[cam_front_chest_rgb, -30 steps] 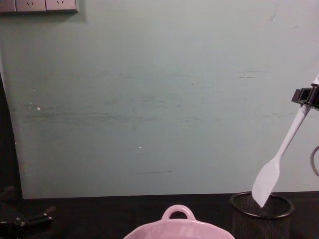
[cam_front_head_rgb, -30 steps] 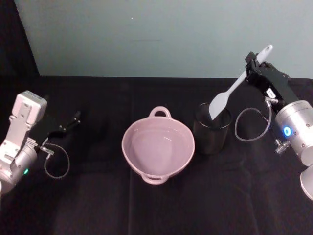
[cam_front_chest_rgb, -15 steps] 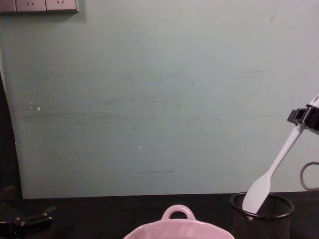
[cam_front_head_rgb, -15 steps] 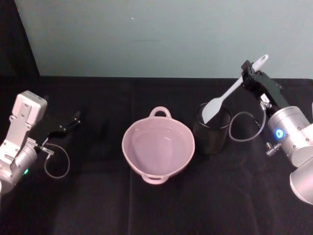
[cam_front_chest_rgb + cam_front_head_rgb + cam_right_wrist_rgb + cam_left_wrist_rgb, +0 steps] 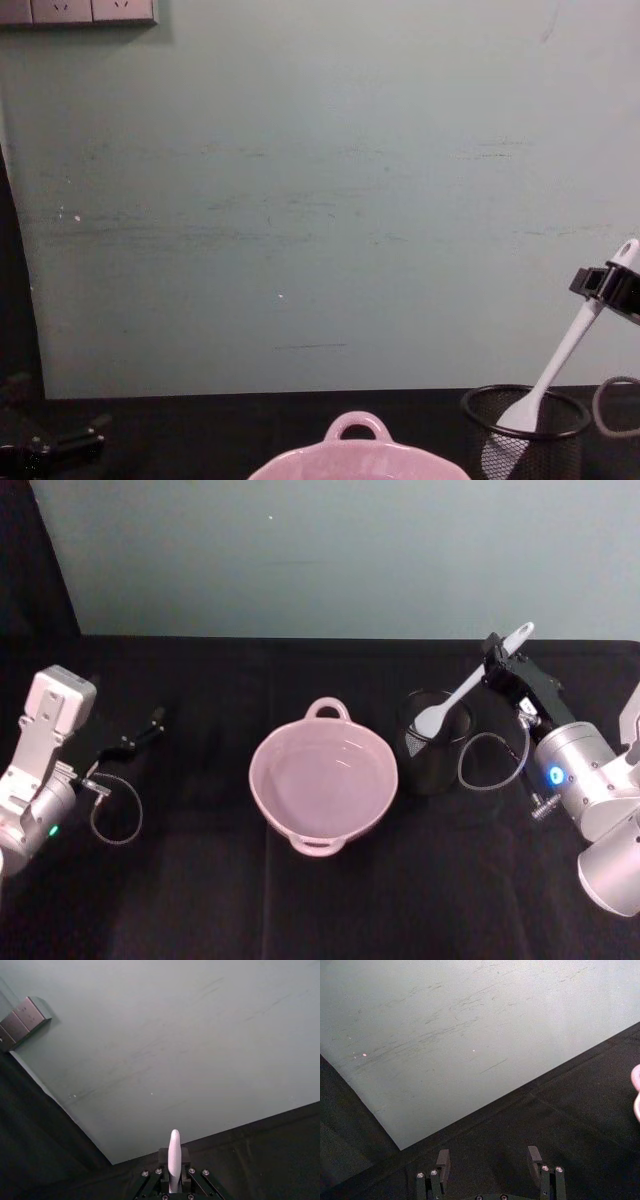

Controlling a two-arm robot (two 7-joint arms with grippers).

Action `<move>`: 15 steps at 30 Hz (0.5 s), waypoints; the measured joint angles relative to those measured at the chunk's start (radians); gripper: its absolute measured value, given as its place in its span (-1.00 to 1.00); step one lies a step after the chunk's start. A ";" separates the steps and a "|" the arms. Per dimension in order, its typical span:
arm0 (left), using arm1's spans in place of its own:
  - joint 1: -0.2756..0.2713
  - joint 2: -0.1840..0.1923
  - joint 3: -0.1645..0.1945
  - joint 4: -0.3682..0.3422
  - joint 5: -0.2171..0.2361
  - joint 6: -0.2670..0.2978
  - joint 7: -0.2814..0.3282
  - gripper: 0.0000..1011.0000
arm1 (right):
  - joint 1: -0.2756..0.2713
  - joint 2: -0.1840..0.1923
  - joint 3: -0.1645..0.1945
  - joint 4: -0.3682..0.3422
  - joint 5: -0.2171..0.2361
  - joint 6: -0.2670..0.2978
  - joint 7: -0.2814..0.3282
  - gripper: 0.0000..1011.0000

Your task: Use the one hand to pick up the spoon and stir the clear water in the bowl.

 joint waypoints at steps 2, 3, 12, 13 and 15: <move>0.000 0.000 0.000 0.000 0.000 0.000 0.000 1.00 | -0.002 0.000 0.000 0.003 0.002 0.000 -0.002 -0.75; 0.000 0.000 0.000 0.000 0.000 0.000 0.000 1.00 | -0.003 -0.001 0.000 0.003 0.003 0.000 -0.003 -0.75; 0.000 0.000 0.000 0.000 0.000 0.000 0.000 1.00 | -0.015 -0.002 -0.003 0.008 0.021 0.013 -0.022 -0.75; 0.000 0.000 0.000 0.000 0.000 0.000 0.000 1.00 | -0.017 -0.002 -0.004 0.010 0.022 0.013 -0.023 -0.75; 0.000 0.000 0.000 0.000 0.000 0.000 0.000 1.00 | -0.018 -0.002 -0.005 0.010 0.022 0.013 -0.024 -0.75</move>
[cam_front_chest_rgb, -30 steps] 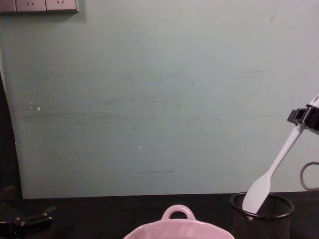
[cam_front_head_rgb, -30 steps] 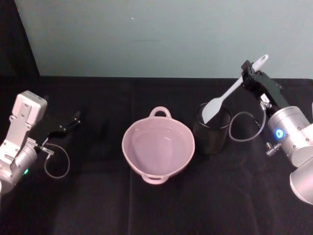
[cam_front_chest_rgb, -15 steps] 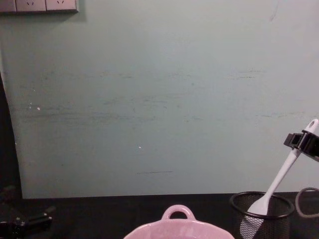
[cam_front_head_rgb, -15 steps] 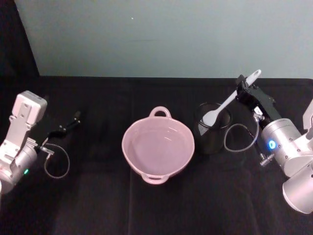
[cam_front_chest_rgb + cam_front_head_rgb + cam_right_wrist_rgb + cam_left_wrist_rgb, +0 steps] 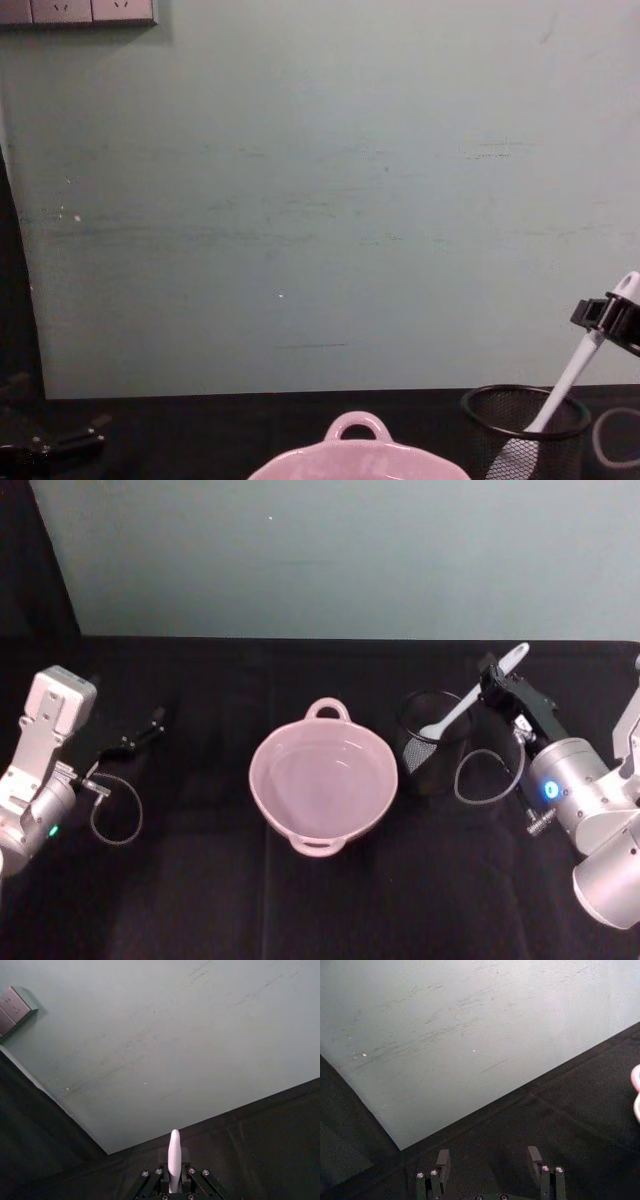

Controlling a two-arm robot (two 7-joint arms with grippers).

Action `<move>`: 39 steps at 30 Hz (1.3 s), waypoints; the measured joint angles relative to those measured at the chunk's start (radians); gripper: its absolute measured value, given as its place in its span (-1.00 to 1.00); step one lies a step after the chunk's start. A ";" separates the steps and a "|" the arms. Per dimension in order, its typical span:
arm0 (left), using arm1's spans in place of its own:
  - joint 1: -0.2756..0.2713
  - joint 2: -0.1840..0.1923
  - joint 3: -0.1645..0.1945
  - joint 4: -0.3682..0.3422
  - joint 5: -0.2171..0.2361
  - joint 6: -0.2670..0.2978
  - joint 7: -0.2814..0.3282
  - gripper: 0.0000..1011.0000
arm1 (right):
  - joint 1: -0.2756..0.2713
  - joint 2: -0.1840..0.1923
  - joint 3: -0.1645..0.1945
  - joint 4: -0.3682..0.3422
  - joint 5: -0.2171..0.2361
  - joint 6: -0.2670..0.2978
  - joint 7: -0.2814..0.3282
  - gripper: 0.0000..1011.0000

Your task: Use the one hand to pick up the spoon and stir the clear water in the bowl.

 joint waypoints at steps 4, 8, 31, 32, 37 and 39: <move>0.000 0.000 0.000 0.000 0.000 0.000 0.000 1.00 | -0.002 0.001 -0.003 0.004 0.000 -0.003 -0.003 -0.75; 0.000 0.000 0.000 0.000 0.000 0.000 0.000 1.00 | -0.001 0.002 -0.004 0.006 0.001 -0.003 -0.005 -0.75; 0.000 0.000 0.000 0.000 0.000 0.000 0.000 1.00 | -0.001 0.004 -0.005 0.006 0.003 -0.006 -0.003 -0.59; 0.000 0.000 0.000 0.000 0.000 0.000 0.000 1.00 | -0.001 0.004 -0.005 0.006 0.003 -0.006 -0.003 -0.55; 0.000 0.000 0.000 0.000 0.000 0.000 0.000 1.00 | -0.001 0.004 -0.005 0.006 0.002 -0.005 -0.003 -0.18; 0.000 0.000 0.000 0.000 0.000 0.000 0.000 1.00 | -0.001 0.004 -0.005 0.006 0.002 -0.005 -0.003 -0.10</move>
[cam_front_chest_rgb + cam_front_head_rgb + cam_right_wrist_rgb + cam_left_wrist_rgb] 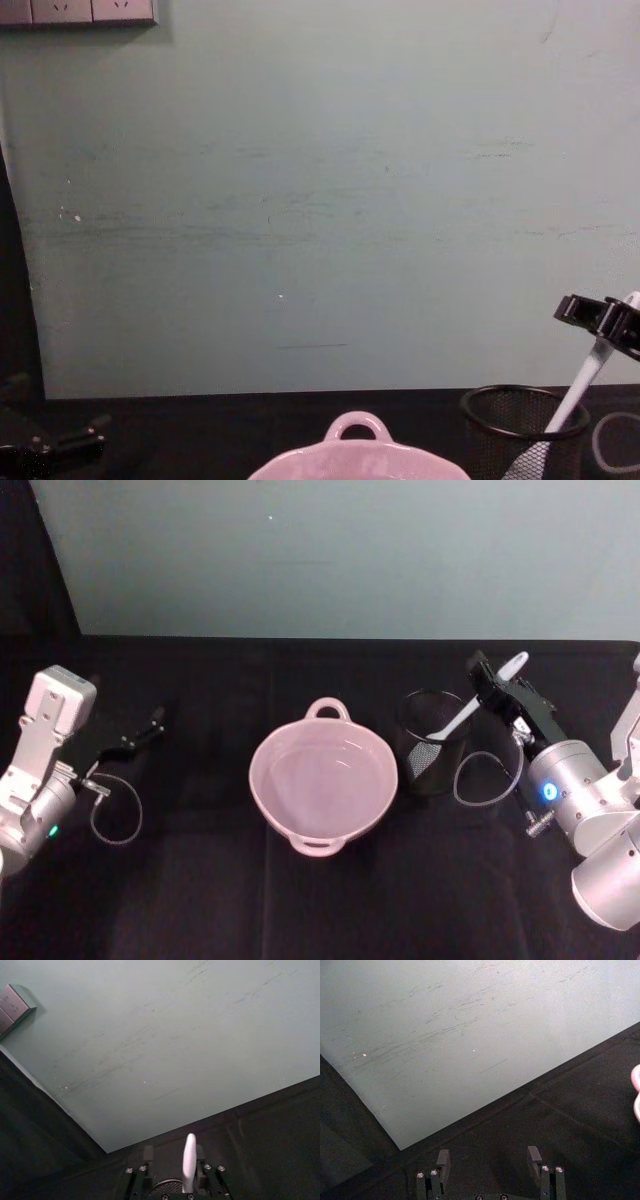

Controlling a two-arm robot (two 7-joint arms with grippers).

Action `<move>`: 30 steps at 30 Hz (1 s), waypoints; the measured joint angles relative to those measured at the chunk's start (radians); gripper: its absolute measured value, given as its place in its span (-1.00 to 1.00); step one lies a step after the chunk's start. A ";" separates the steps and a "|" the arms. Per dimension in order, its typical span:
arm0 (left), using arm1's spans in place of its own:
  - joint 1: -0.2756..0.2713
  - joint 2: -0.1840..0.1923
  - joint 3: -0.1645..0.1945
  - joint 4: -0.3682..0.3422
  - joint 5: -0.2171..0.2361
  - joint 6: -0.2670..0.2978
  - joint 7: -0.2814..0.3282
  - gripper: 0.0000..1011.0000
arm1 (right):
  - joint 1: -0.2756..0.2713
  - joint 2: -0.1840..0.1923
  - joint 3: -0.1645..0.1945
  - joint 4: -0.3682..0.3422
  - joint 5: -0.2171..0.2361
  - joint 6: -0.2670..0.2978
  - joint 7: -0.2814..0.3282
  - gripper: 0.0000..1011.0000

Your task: Use the one hand to pick up the spoon and stir the clear water in the bowl.

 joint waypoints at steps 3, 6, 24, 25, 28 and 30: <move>0.000 0.000 0.000 0.000 0.000 0.000 0.000 1.00 | 0.000 0.000 0.000 0.000 0.000 0.000 0.000 0.11; 0.000 0.000 0.000 0.000 0.000 0.000 0.000 1.00 | 0.000 0.000 0.000 0.000 0.000 0.001 -0.001 0.30; 0.000 0.000 0.000 0.000 0.000 0.000 0.000 1.00 | 0.000 0.000 0.000 0.000 -0.001 0.001 -0.001 0.98; 0.000 0.000 0.000 0.000 0.000 0.000 0.000 1.00 | 0.000 0.002 -0.001 -0.003 -0.004 0.004 -0.002 0.98; 0.000 0.000 0.000 0.000 0.000 0.000 0.000 1.00 | -0.006 0.009 -0.005 -0.017 -0.013 0.014 -0.008 0.98; 0.000 0.000 0.000 0.000 0.000 0.000 0.000 1.00 | -0.019 0.017 -0.009 -0.039 -0.026 0.025 -0.017 0.98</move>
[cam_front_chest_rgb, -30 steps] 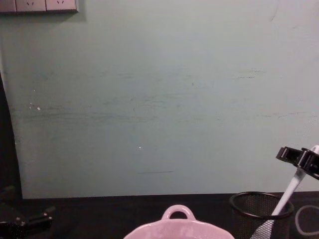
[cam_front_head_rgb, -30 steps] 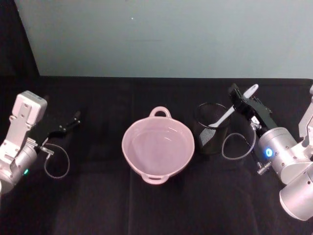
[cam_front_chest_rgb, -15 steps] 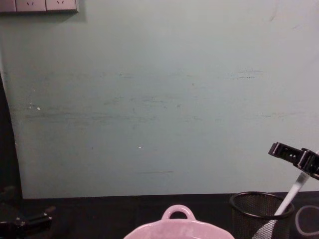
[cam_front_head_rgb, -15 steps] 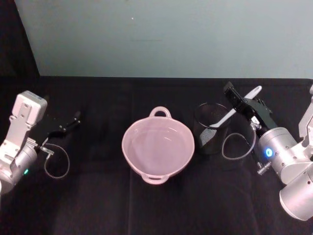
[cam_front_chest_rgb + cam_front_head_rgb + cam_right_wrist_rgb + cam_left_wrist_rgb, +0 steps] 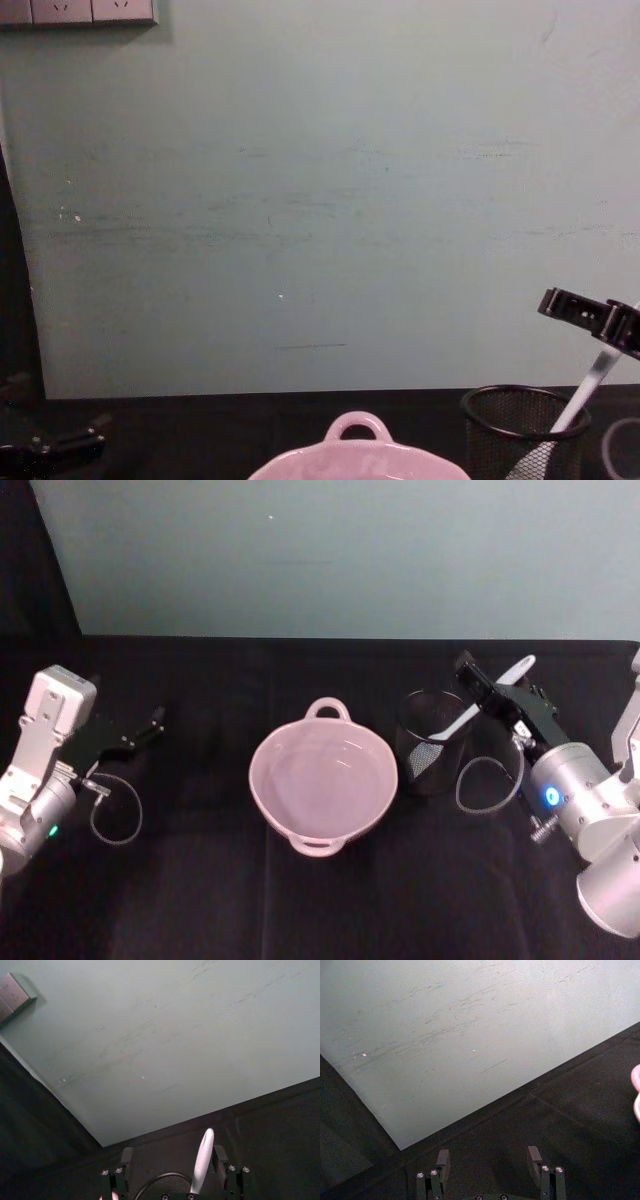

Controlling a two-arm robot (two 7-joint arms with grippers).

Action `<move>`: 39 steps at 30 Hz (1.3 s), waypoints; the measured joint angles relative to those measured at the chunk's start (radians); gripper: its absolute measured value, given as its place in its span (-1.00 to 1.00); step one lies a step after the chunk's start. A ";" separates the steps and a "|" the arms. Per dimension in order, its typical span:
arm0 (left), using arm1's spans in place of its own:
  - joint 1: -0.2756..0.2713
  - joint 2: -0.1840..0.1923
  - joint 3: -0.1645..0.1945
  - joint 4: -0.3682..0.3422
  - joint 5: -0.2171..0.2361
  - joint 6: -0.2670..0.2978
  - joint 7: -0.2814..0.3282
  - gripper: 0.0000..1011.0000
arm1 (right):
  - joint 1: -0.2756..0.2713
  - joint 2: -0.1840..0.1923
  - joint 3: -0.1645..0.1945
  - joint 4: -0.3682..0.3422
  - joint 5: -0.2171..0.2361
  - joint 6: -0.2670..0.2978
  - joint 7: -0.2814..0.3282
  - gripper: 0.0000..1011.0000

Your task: Use the one hand to pick up the spoon and stir the clear water in the bowl.

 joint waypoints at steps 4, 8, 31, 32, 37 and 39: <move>0.000 0.000 0.000 0.000 0.000 0.000 0.000 1.00 | -0.040 0.018 -0.007 -0.064 -0.049 0.015 -0.028 0.98; 0.000 0.000 0.000 0.000 0.000 0.000 0.000 1.00 | -0.083 0.033 -0.009 -0.126 -0.100 0.016 -0.048 0.98; 0.000 0.000 0.000 0.000 0.000 0.000 0.000 1.00 | -0.302 0.076 0.122 -0.231 -0.248 -0.163 -0.042 0.98; 0.000 0.000 0.000 0.000 0.000 0.000 0.000 1.00 | -0.302 0.075 0.127 -0.222 -0.255 -0.180 -0.041 0.98; 0.000 0.000 0.000 0.000 0.000 0.000 0.000 1.00 | -0.283 0.065 0.150 -0.145 -0.281 -0.264 -0.031 0.98; 0.000 0.000 0.000 0.000 0.000 0.000 0.000 1.00 | -0.266 0.058 0.156 -0.098 -0.289 -0.311 -0.019 0.98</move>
